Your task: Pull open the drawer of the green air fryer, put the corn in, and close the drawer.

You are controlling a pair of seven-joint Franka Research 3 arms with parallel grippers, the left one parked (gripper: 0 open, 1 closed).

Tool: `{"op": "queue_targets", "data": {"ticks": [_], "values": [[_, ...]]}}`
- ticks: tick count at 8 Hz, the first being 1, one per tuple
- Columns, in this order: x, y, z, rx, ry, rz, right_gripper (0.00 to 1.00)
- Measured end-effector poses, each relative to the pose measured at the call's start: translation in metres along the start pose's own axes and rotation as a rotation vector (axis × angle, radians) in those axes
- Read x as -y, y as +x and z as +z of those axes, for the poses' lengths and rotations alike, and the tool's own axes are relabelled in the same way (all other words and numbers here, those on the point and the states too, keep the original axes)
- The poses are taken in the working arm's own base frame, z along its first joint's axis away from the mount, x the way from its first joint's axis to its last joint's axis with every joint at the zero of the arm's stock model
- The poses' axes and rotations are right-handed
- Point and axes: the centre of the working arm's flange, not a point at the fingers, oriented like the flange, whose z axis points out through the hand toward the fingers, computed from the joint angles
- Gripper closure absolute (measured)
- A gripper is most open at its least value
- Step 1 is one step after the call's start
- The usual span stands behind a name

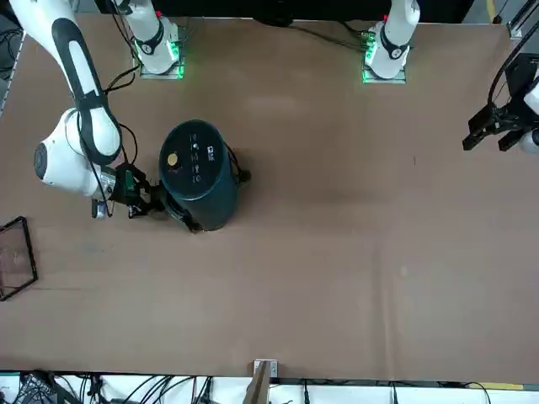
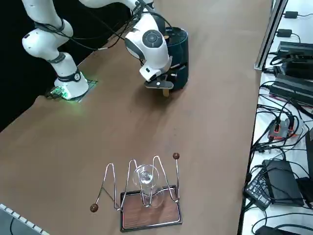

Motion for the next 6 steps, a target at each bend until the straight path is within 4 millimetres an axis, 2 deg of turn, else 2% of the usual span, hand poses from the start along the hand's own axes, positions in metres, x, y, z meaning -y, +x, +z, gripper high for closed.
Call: {"op": "queue_targets", "data": {"ticks": [3,6], "values": [[0.002,-0.014,0.008,0.014,0.003,-0.006,0.55],[0.000,-0.017,0.013,0.018,0.000,-0.004,0.55]]}}
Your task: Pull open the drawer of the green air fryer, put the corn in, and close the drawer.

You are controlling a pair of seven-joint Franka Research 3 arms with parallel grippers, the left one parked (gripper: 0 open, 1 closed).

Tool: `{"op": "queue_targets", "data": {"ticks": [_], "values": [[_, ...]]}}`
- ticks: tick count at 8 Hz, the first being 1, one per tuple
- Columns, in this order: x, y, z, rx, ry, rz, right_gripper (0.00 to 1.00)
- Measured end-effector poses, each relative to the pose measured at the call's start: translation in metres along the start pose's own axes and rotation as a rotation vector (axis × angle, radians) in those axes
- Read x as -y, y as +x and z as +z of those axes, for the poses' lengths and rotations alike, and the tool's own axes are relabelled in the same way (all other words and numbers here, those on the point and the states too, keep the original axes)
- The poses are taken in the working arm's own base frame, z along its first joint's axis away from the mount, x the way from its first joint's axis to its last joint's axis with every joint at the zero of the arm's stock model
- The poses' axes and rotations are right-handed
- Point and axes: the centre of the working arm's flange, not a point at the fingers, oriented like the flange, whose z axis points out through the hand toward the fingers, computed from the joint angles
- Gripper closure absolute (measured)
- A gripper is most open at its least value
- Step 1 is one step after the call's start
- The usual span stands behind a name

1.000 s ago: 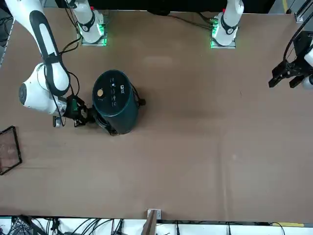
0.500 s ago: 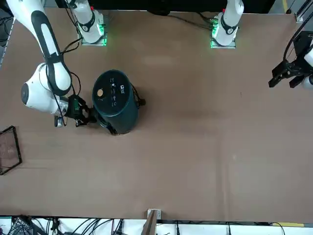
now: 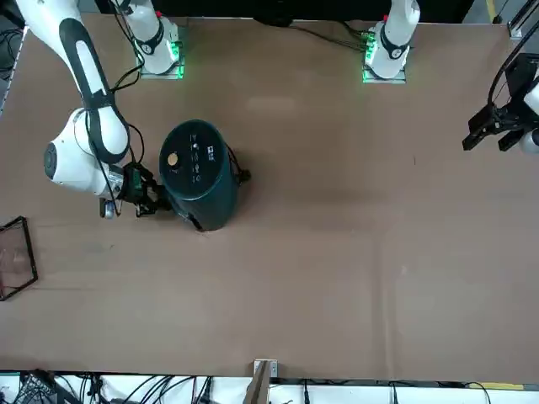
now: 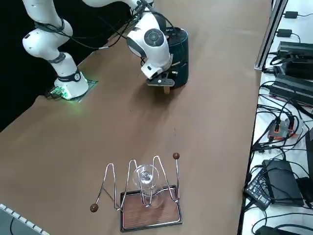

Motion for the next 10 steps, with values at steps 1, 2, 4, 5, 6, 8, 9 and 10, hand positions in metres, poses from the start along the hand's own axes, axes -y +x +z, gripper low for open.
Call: {"op": "queue_targets", "data": {"ticks": [1,2,4,5,6,8,9,10], "values": [[0.000,-0.001,0.001,0.002,-0.001,-0.001,0.55],[0.000,-0.004,0.003,0.005,-0.002,-0.001,0.55],[0.000,-0.007,0.005,0.011,-0.003,0.001,0.55],[-0.001,-0.007,0.006,0.014,-0.001,0.005,0.55],[-0.001,-0.007,0.007,0.014,0.001,0.008,0.55],[-0.001,-0.008,0.007,0.015,0.003,0.008,0.52],[0.001,-0.012,0.008,0.018,0.014,0.010,0.37],[0.004,-0.018,0.009,0.020,0.022,0.003,0.20]]}}
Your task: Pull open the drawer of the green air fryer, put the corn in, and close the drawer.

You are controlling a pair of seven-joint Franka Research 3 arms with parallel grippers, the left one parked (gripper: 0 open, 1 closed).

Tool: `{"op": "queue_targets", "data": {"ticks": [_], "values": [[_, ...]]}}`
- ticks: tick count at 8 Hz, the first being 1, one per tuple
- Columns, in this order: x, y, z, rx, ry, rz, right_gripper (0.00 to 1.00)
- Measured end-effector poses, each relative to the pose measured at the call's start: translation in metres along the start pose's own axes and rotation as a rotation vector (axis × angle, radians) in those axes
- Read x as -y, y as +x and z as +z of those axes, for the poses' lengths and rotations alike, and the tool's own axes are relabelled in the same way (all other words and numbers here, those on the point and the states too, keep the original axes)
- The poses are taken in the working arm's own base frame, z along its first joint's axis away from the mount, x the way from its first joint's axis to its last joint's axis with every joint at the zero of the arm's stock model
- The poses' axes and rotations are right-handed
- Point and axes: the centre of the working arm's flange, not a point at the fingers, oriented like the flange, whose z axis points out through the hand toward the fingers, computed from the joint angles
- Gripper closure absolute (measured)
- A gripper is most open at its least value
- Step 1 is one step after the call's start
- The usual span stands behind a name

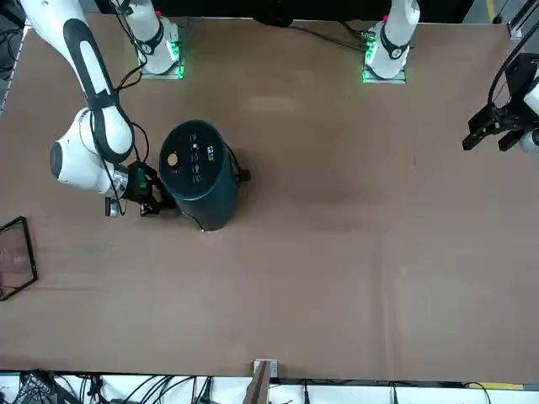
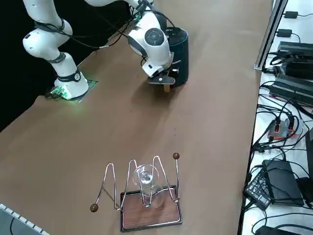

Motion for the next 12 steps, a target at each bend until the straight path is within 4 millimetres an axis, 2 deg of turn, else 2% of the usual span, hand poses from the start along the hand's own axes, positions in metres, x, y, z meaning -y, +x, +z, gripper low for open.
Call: {"op": "queue_targets", "data": {"ticks": [1,4,6,9,12], "values": [[0.003,-0.004,-0.002,-0.001,0.007,-0.008,0.01],[0.005,-0.010,-0.017,0.013,0.003,-0.024,0.00],[0.006,-0.020,-0.057,0.033,-0.001,-0.056,0.00],[0.007,-0.036,-0.115,-0.039,-0.029,-0.182,0.00],[0.010,-0.051,-0.199,-0.120,-0.106,-0.394,0.00]]}}
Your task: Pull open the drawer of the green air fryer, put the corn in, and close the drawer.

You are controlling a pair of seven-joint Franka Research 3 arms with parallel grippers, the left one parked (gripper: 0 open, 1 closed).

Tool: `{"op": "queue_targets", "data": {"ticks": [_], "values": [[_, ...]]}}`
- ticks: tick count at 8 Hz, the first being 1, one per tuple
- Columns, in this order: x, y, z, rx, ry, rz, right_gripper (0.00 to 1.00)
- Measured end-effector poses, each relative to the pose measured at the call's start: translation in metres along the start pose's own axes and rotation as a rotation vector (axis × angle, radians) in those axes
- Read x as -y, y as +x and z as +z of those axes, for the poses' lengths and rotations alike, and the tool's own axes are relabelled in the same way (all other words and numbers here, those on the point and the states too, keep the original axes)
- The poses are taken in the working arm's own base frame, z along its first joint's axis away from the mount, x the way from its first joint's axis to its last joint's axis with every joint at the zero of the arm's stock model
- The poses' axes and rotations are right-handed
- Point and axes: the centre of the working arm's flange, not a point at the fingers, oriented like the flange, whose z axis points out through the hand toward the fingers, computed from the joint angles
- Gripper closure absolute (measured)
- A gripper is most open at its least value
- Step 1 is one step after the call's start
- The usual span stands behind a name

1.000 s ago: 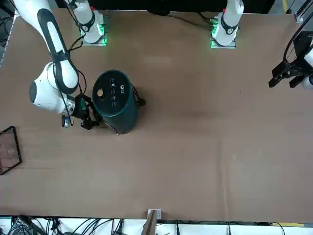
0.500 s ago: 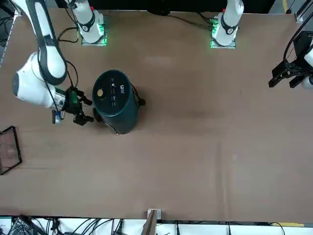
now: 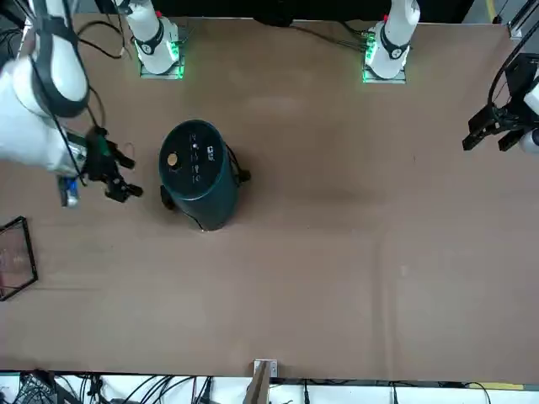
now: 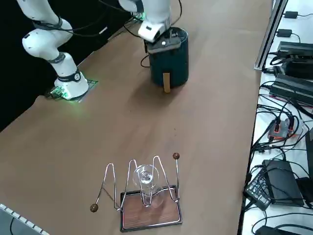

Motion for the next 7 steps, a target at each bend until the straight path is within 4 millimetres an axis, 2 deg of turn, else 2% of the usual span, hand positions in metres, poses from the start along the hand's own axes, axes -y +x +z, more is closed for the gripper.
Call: {"op": "queue_targets", "data": {"ticks": [2,4,7], "values": [[-0.009,0.007,-0.040,-0.084,-0.029,-0.211,0.00],[-0.019,0.016,-0.071,-0.157,-0.056,-0.424,0.00],[-0.019,0.016,-0.113,-0.252,-0.158,-0.751,0.00]]}}
